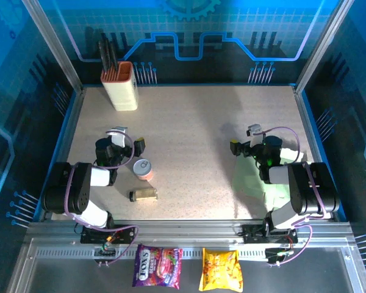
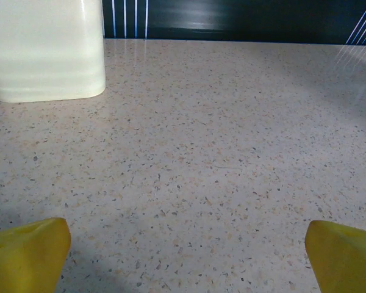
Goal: Fold the paper box
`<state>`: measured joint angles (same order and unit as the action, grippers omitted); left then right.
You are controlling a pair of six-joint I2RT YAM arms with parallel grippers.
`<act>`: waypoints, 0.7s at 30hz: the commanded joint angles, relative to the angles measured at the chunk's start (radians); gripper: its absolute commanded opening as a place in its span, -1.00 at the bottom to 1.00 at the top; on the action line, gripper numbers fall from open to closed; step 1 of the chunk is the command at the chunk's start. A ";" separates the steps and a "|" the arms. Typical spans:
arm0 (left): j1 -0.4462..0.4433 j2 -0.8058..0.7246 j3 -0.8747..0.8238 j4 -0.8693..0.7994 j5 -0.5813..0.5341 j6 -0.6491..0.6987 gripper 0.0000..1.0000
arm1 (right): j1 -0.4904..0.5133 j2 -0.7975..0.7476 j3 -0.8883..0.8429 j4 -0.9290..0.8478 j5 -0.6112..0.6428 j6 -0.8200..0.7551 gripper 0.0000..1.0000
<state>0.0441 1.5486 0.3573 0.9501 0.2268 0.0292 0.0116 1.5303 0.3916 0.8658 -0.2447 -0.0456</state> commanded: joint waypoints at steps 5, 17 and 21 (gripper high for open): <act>0.007 0.005 -0.001 0.025 0.004 0.008 1.00 | -0.012 0.001 -0.005 0.038 -0.014 -0.011 0.99; 0.007 0.004 0.000 0.025 0.005 0.007 1.00 | -0.016 0.002 -0.003 0.038 -0.014 -0.005 0.99; 0.007 0.005 0.000 0.025 0.005 0.006 1.00 | -0.017 0.003 -0.002 0.036 -0.004 0.003 0.99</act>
<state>0.0441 1.5486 0.3573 0.9493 0.2256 0.0288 0.0113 1.5303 0.3916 0.8661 -0.2443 -0.0456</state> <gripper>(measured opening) 0.999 0.993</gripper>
